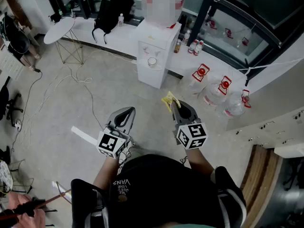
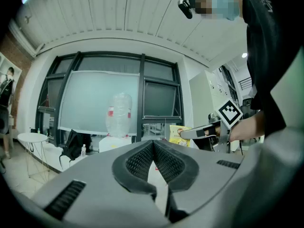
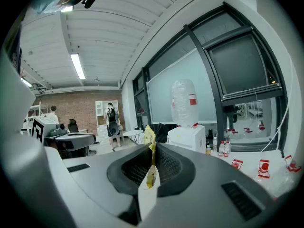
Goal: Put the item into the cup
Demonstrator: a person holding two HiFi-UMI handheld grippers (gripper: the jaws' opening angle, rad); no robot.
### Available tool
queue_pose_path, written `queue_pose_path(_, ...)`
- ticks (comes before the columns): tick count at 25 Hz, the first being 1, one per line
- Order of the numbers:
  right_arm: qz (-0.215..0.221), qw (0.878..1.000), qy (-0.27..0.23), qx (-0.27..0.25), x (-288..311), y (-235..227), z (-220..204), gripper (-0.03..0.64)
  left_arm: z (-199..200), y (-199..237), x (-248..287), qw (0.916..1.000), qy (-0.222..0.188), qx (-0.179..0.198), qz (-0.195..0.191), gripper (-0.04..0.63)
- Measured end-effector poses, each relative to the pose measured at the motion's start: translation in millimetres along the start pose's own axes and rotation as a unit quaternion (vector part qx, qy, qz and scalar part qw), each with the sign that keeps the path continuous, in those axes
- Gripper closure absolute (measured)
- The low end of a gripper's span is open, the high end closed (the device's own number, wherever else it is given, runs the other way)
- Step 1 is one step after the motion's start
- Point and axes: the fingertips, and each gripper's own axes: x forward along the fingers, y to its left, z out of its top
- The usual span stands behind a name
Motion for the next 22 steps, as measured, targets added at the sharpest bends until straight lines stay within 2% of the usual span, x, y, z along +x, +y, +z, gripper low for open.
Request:
queue_pose_path(12,-0.010,1.000,-0.001,0.019,48,-2,5,0.568,-6,46,20,0.9998,0.005,-0.007,-0.015,0.577)
queue_pose_path(17,-0.023,0.999,0.000,0.031,81,-3,6,0.568,-10,84,36,0.9998,0.005,0.008,-0.020,0.575)
queue_pose_path(22,-0.050,0.998,0.001,0.044,122,7,5,0.568,-14,128,47,0.9986,0.009,0.018,-0.050,0.574)
